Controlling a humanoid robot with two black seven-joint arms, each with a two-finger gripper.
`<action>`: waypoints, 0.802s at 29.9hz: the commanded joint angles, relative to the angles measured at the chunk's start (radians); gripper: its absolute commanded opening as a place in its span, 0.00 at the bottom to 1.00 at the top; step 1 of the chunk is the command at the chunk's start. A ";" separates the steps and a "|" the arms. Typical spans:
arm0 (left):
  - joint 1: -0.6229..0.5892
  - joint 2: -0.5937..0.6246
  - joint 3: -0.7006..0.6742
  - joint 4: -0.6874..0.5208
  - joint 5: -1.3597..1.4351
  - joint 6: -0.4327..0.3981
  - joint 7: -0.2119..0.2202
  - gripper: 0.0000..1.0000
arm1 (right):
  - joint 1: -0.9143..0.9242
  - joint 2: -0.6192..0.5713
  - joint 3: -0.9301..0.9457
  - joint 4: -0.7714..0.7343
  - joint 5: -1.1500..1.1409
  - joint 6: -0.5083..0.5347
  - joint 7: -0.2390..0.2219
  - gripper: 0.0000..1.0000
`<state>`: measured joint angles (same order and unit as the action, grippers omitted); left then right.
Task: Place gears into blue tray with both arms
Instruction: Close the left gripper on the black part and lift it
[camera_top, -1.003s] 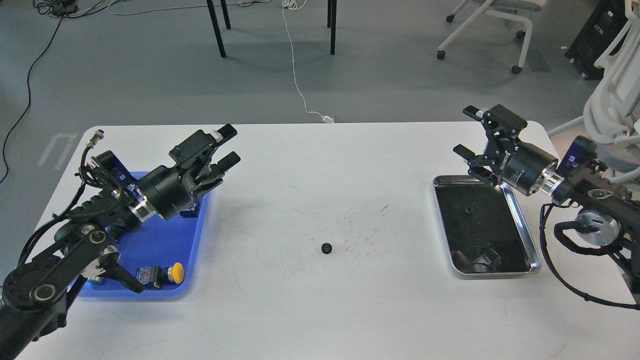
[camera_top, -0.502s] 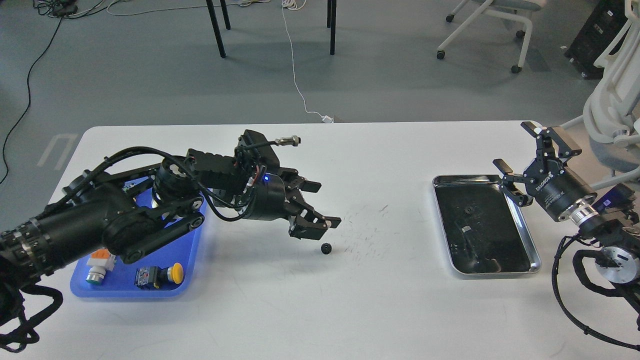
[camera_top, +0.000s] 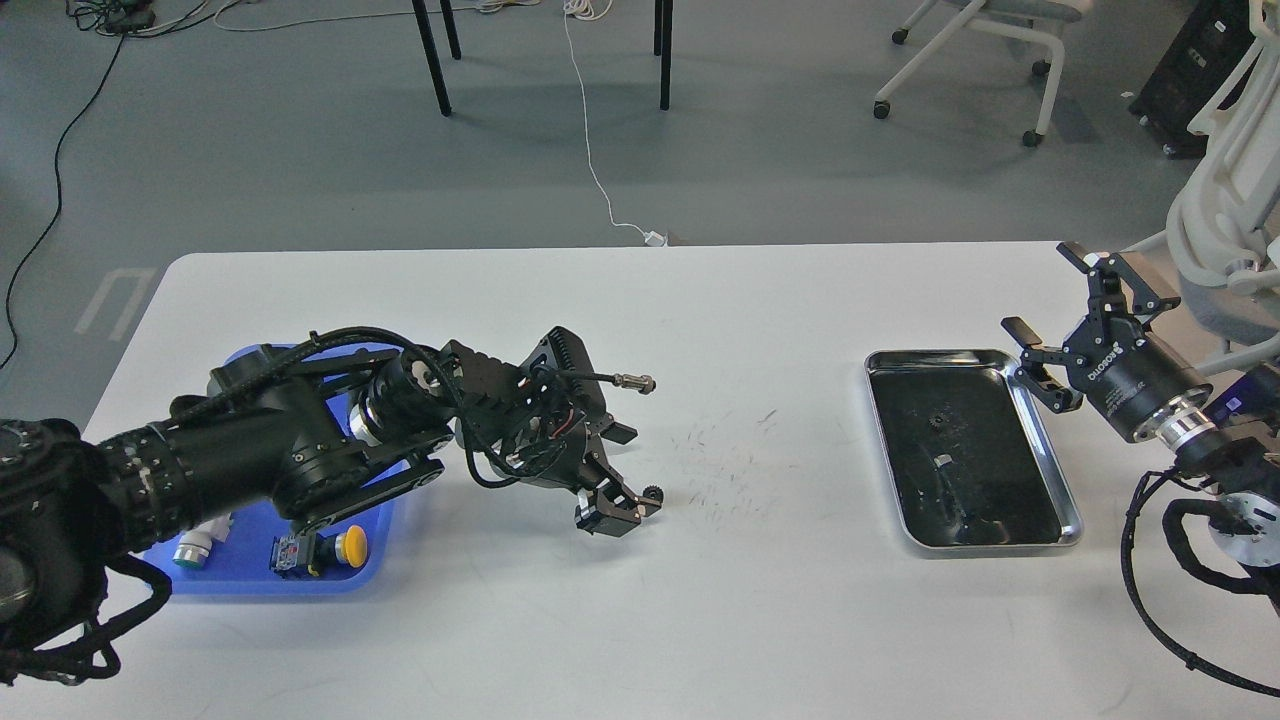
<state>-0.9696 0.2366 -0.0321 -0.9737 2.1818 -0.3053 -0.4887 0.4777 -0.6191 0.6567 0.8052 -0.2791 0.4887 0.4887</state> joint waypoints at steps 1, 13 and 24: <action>0.005 -0.005 0.005 0.000 0.000 0.000 0.000 0.84 | 0.001 -0.002 0.000 0.000 0.000 0.000 0.000 0.99; 0.009 -0.063 0.006 0.038 0.000 0.002 0.000 0.60 | -0.001 -0.007 -0.005 0.000 0.000 0.000 0.000 0.99; 0.020 -0.062 0.009 0.082 0.000 0.003 0.000 0.16 | -0.001 -0.007 -0.005 0.002 0.000 0.000 0.000 0.99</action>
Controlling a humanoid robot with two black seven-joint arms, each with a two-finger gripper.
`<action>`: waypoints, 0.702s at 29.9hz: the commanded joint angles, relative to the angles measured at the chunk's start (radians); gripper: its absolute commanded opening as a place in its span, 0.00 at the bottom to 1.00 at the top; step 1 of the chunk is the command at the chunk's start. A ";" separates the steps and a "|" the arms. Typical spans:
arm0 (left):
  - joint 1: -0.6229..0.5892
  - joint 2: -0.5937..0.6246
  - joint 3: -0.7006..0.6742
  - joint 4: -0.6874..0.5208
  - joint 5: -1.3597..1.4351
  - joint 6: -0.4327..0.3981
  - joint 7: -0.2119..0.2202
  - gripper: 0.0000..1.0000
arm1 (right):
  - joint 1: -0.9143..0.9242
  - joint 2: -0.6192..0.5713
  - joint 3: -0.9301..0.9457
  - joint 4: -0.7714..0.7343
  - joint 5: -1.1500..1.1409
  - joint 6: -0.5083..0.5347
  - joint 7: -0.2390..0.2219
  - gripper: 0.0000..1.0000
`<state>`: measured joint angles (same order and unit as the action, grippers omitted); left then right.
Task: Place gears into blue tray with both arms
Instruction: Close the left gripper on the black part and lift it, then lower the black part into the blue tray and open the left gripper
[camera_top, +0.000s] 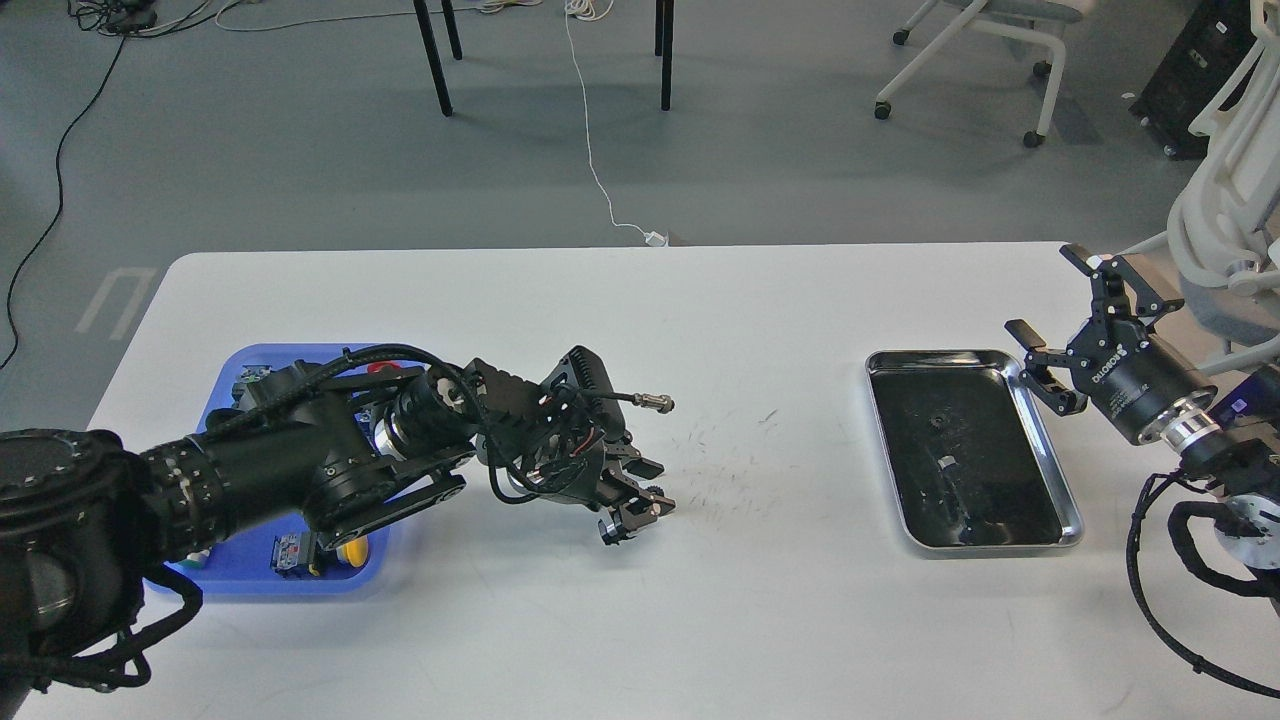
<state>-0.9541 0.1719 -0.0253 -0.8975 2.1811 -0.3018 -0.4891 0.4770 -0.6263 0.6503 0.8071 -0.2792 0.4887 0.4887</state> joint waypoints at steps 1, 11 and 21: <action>0.005 0.004 0.002 0.006 0.001 -0.002 0.000 0.15 | 0.000 0.000 0.002 0.000 0.000 0.000 0.000 0.99; -0.044 0.075 -0.015 -0.061 0.001 0.006 0.000 0.10 | 0.000 0.000 0.000 0.000 0.000 0.000 0.000 0.99; -0.072 0.483 -0.013 -0.233 -0.115 0.004 0.000 0.11 | 0.006 0.016 -0.006 0.000 -0.005 0.000 0.000 0.99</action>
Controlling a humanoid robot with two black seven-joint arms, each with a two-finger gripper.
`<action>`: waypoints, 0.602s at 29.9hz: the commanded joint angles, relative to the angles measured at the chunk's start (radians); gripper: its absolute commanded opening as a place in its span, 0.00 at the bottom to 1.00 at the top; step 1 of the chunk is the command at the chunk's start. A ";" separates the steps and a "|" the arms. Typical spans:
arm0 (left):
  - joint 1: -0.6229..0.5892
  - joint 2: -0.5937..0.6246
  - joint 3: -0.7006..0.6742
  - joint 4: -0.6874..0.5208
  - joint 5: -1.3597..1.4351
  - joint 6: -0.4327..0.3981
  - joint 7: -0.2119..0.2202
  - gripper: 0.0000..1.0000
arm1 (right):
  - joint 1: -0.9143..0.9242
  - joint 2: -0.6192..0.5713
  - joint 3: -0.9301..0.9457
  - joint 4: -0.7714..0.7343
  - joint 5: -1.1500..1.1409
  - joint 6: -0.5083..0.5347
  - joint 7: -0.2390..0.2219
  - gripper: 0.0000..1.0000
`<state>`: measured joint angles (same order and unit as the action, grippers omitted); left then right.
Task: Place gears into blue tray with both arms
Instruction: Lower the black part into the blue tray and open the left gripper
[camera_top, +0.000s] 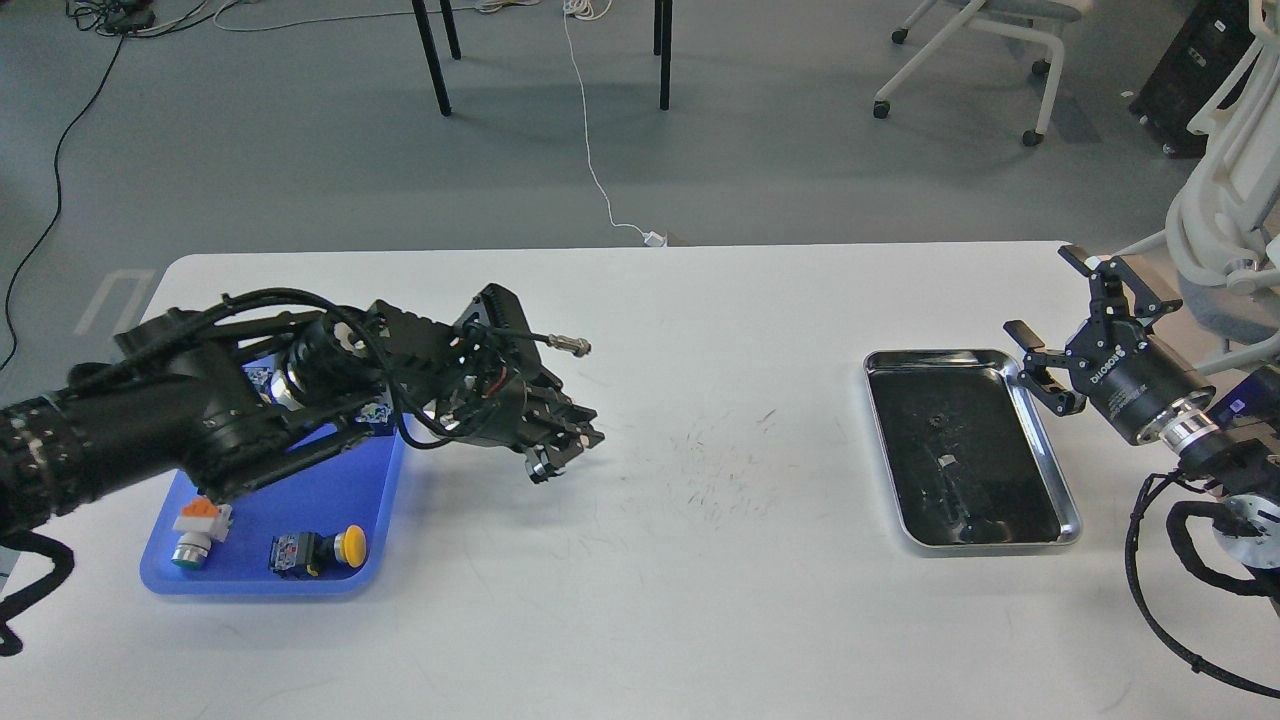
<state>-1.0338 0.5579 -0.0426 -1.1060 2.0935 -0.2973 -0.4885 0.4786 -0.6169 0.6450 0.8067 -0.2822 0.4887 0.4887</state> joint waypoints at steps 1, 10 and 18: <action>0.018 0.165 0.010 -0.028 -0.032 0.001 0.000 0.11 | 0.006 0.008 -0.002 -0.001 -0.003 0.000 0.000 0.99; 0.210 0.358 -0.003 -0.018 -0.040 0.067 0.000 0.12 | 0.008 0.026 -0.004 -0.003 -0.014 0.000 0.000 0.99; 0.265 0.366 -0.019 0.012 -0.029 0.076 0.000 0.13 | 0.009 0.026 -0.002 -0.001 -0.014 0.000 0.000 0.99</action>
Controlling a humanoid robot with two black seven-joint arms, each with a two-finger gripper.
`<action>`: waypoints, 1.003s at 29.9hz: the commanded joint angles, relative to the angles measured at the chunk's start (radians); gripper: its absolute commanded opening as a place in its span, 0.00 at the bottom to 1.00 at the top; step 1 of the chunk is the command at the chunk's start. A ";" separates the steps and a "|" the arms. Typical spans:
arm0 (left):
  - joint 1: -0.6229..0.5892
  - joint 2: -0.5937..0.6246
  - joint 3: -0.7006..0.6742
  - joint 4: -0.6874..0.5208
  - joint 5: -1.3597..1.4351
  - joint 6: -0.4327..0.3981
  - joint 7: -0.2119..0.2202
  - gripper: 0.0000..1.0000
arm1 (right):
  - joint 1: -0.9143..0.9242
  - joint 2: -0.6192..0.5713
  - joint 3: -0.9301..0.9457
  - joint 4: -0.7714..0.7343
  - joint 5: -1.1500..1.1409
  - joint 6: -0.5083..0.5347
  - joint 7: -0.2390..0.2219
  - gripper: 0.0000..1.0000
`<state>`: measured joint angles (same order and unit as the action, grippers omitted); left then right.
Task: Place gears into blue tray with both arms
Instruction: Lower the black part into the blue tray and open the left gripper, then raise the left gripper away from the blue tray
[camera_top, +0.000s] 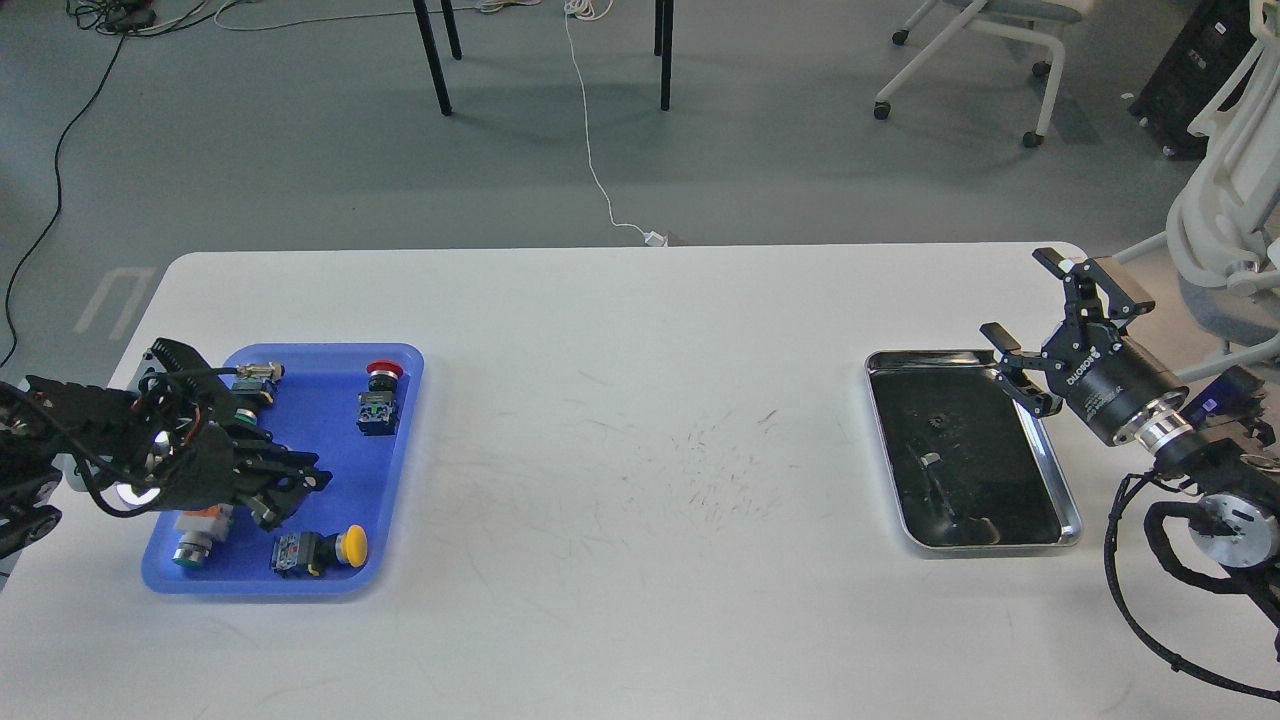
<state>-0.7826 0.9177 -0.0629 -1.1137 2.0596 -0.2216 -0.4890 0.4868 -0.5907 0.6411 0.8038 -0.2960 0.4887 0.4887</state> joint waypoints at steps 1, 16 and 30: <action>0.020 0.010 0.000 0.021 0.005 0.001 0.000 0.13 | 0.003 0.000 0.002 0.002 0.000 0.000 0.000 0.99; 0.017 0.035 -0.038 -0.003 -0.001 0.001 0.000 0.89 | 0.004 0.000 0.002 0.002 0.000 0.000 0.000 0.99; 0.029 -0.097 -0.271 -0.086 -1.037 0.001 0.000 0.98 | 0.024 -0.017 -0.058 0.006 -0.066 0.000 0.000 0.99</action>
<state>-0.7661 0.8672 -0.3208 -1.1729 1.4031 -0.2254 -0.4884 0.4959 -0.5991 0.6147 0.8066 -0.3185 0.4887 0.4887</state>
